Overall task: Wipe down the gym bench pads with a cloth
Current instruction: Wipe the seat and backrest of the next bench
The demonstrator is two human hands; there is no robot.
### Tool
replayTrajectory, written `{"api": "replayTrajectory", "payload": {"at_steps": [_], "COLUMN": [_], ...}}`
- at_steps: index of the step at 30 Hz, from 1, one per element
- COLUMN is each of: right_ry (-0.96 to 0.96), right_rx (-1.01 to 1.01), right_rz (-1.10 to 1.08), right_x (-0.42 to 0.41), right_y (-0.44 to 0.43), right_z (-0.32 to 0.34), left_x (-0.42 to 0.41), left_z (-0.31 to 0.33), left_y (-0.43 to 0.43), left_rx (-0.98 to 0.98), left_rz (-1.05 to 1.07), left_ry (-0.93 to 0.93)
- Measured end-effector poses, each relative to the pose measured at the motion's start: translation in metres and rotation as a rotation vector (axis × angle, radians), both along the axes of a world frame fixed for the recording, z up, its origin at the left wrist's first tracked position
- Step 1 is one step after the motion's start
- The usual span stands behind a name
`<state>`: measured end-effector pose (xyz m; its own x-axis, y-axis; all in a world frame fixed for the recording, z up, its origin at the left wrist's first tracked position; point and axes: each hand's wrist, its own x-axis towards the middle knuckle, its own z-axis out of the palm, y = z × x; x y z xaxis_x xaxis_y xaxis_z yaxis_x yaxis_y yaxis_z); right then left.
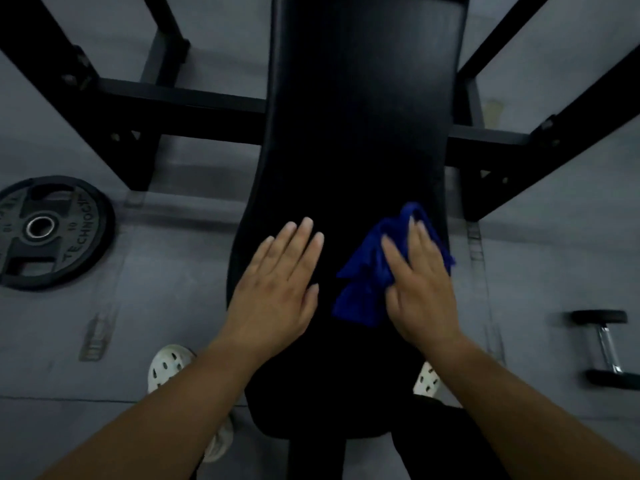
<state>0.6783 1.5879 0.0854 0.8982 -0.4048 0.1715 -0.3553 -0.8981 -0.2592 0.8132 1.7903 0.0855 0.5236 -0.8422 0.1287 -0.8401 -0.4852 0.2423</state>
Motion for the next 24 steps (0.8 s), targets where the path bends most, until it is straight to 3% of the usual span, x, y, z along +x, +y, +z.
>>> {"api": "replayTrajectory", "payload": {"at_steps": [3,8,10,14,16,20,22,24], "right_ry": [-0.041,0.070,-0.036,-0.275,-0.261,-0.120,-0.158,-0.219], "right_rx": [0.070,-0.069,-0.032,0.090,0.026,0.022,0.042,0.089], "right_rz": [-0.122,0.262,0.146,-0.157,-0.068,0.103,0.040,-0.157], "right_x": [0.029,-0.054,-0.039,0.072,0.089,0.013,0.013,0.048], "right_y": [0.013,0.014,-0.015,-0.041,-0.028,-0.005,-0.026,-0.043], "right_z": [0.004,-0.022,-0.014,0.030,0.030,0.002,0.004,0.016], "left_x": [-0.001,0.004,0.005,0.003,0.005,0.010,0.010,0.008], "left_z": [-0.005,-0.011,-0.013,-0.017,-0.017,-0.015,-0.014,-0.011], "left_y": [-0.009,-0.002,0.000,0.000,0.000,0.001,0.001,-0.001], "left_rx": [0.000,0.012,0.005,-0.040,-0.046,-0.034,-0.025,-0.018], "left_rz": [0.047,-0.003,-0.012,-0.004,-0.005,-0.036,-0.033,-0.031], "left_ry": [-0.046,-0.103,-0.123,-0.096,-0.100,-0.127,-0.138,-0.147]}}
